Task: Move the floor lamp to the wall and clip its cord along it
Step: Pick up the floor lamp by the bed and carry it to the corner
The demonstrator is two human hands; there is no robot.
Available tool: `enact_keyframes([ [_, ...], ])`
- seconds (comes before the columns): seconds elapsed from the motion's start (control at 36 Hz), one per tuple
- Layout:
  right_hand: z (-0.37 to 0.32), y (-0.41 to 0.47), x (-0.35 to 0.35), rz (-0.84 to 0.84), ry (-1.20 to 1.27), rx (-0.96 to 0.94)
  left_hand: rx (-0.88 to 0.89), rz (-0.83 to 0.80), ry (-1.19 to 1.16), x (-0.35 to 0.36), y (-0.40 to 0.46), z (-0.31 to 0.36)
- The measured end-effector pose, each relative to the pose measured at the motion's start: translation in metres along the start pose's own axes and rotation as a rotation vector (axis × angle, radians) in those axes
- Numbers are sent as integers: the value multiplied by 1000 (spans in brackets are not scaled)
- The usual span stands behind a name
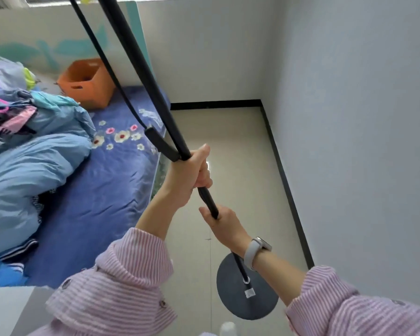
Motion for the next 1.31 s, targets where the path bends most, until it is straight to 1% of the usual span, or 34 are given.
enact_keyframes([
  [0.25, -20, 159, -32, -5, -19, -52, 12, 61, 3, -27, 156, 29],
  [0.47, -25, 341, -69, -66, 10, -58, -12, 144, 24, -46, 332, 49],
  [0.64, -51, 463, -98, -47, 49, -42, -26, 143, 46, -61, 452, 81],
  [0.72, -62, 521, -109, -30, 40, -64, -9, 151, 53, -71, 508, 95],
  [0.83, -72, 607, -126, 11, 44, -71, 8, 130, 82, -85, 591, 108],
  [0.92, -77, 647, -135, 28, 50, -65, 24, 80, 90, -89, 632, 112],
  [1.17, -103, 830, -164, 112, 66, -12, 24, -6, 103, -134, 820, 135],
  [1.31, -116, 908, -194, 184, 100, 32, 23, -52, 131, -135, 906, 155],
])
Point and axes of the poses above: each hand's wrist, its own y-axis towards the middle knuckle, its own x-axis out of the palm, z = x × y, the point moved 4 cm from there along y, towards the middle knuckle, and after that the axes turned 4 degrees about y, right-handed, at the moved point
